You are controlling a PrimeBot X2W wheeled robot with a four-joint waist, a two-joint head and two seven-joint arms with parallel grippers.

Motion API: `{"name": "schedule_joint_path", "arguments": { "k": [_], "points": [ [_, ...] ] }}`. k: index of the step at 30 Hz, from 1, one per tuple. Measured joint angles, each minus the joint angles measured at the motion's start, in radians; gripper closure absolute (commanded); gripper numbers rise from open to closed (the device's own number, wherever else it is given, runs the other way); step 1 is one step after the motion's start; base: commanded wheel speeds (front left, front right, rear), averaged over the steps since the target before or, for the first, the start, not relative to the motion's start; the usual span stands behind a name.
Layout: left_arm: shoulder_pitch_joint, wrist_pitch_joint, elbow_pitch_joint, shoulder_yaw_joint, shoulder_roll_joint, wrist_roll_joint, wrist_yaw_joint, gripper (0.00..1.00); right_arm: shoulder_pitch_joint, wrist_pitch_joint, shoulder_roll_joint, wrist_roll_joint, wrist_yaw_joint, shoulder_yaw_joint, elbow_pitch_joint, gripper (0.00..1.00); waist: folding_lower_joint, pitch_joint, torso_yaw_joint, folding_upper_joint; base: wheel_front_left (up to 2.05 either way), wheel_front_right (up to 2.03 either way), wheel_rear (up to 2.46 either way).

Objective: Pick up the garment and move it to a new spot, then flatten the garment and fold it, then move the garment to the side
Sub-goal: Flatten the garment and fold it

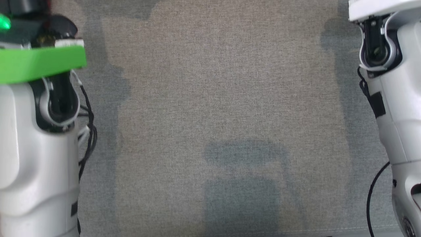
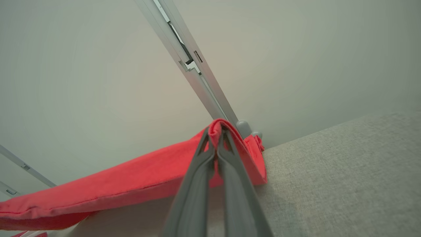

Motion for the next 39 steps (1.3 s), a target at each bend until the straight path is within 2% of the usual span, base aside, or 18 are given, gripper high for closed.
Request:
{"name": "schedule_joint_path", "arguments": {
  "k": [4,5,6,9,13,20,30,39],
  "points": [
    [0.165,0.0,-0.108,0.006,-0.005,-0.012,0.0,1.0,0.13,0.0,-0.017,0.041,0.0,-0.018,-0.089,1.0,-0.0001,-0.031,0.001,0.0,0.0,0.0,0.0],
    [0.248,0.0,-0.152,0.02,-0.02,-0.015,0.0,1.0,0.204,0.0,-0.02,0.058,0.0,-0.024,-0.142,1.0,-0.0001,-0.049,0.003,0.0,0.0,0.0,0.0],
    [0.248,0.0,-0.152,0.02,-0.02,-0.015,0.0,1.0,0.204,0.0,-0.02,0.058,0.0,-0.024,-0.142,1.0,-0.0001,-0.049,0.003,0.0,0.0,0.0,0.0],
    [0.38,0.0,-0.199,0.031,-0.051,-0.016,0.0,1.0,0.33,0.0,-0.019,0.072,0.0,-0.029,-0.22,1.0,-0.0002,-0.079,0.007,0.0,0.0,0.0,0.0],
    [0.547,0.0,-0.213,0.036,-0.082,-0.046,-0.001,1.0,0.491,0.0,-0.01,0.049,0.0,-0.046,-0.306,1.0,-0.0002,-0.123,0.012,0.0,0.0,0.0,0.0],
    [0.756,0.0,-0.186,0.021,-0.097,-0.077,-0.001,1.0,0.747,0.0,0.055,0.014,0.0,-0.14,-0.41,1.0,-0.0002,-0.216,0.027,0.0,0.0,0.0,0.0],
    [0.924,0.0,-0.135,0.002,-0.098,-0.098,0.002,1.0,0.971,0.0,0.112,-0.003,0.0,-0.179,-0.476,1.0,-0.0003,-0.354,0.048,0.0,0.0,0.0,0.0],
    [1.055,0.0,-0.182,-0.032,-0.098,-0.104,0.014,1.0,1.138,0.0,0.136,-0.002,0.0,-0.18,-0.532,1.0,-0.0003,-0.462,0.045,0.0,0.0,0.0,0.0]
  ]
}}
